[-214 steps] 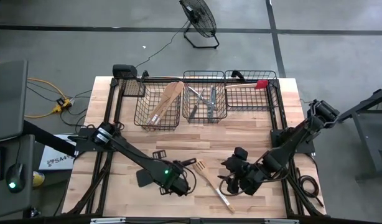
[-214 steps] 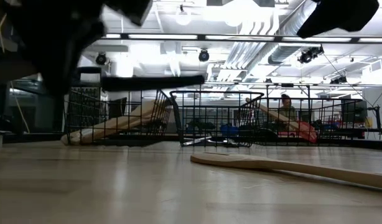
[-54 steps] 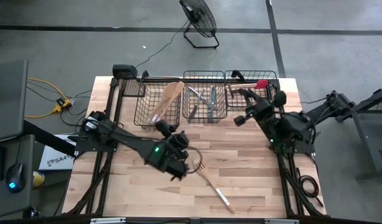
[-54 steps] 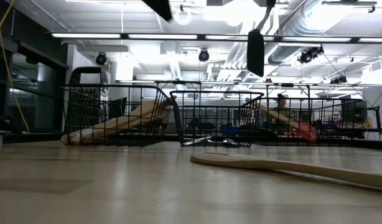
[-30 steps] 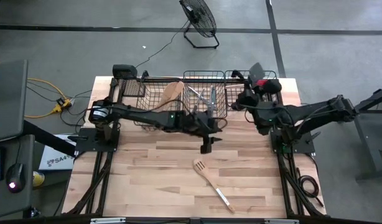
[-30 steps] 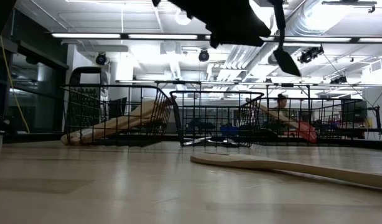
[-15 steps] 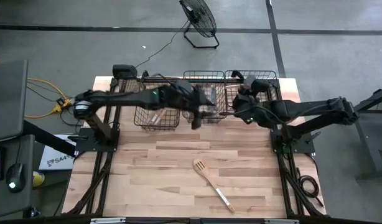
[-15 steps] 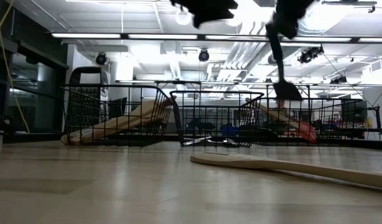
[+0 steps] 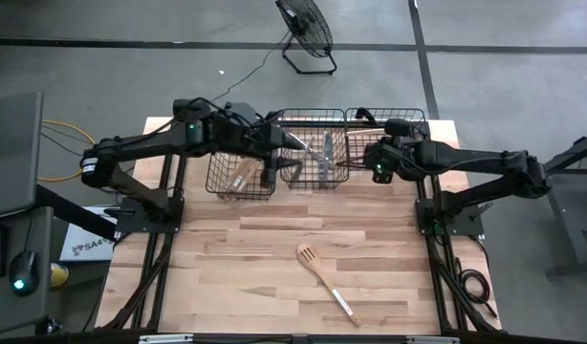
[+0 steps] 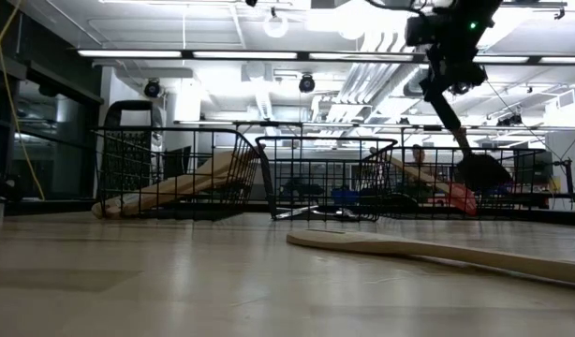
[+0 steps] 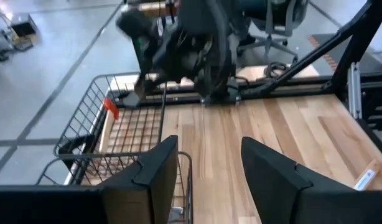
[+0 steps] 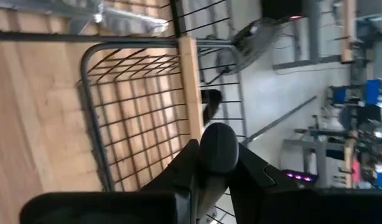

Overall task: Pick & Place Kitchen Items
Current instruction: Put the black spatula into the right wire basket

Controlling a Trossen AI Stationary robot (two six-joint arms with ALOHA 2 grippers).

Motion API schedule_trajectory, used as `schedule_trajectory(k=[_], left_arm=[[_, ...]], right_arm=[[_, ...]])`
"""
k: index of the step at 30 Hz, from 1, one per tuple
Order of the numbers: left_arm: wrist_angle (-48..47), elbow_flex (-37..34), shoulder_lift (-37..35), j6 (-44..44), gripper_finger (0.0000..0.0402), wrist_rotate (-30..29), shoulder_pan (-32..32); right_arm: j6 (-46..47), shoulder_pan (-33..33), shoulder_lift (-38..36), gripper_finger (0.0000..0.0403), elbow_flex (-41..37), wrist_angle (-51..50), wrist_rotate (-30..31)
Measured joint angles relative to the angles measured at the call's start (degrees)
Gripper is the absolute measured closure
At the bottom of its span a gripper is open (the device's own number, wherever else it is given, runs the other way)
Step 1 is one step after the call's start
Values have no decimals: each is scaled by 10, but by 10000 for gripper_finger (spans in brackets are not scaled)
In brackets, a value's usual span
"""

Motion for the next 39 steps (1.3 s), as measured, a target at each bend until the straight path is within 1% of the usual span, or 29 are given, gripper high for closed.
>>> schedule_trajectory(k=[3,9,11,15,19,28,33,36,39], left_arm=[[-1,1,-1,0,229,11,0],[-22,0,5,-1,229,13,0],[-38,0,6,-3,229,13,0],[-47,0,5,-7,229,16,0],[-51,0,6,-13,229,26,0],[-74,0,6,-16,229,26,0],[-73,0,6,-18,229,26,0],[-73,0,5,-18,229,26,0],[-73,0,6,-18,229,26,0]], right_arm=[[-60,-29,13,353,0,16,-34],[-233,-74,56,353,0,81,-77],[-284,-82,74,353,0,90,-80],[-346,-95,112,354,0,91,-79],[-382,-106,151,354,0,92,-82],[-410,-123,216,354,0,97,-91],[-416,-123,225,354,1,103,-87],[-438,-117,225,352,1,102,-80],[-454,-114,224,334,0,104,-71]])
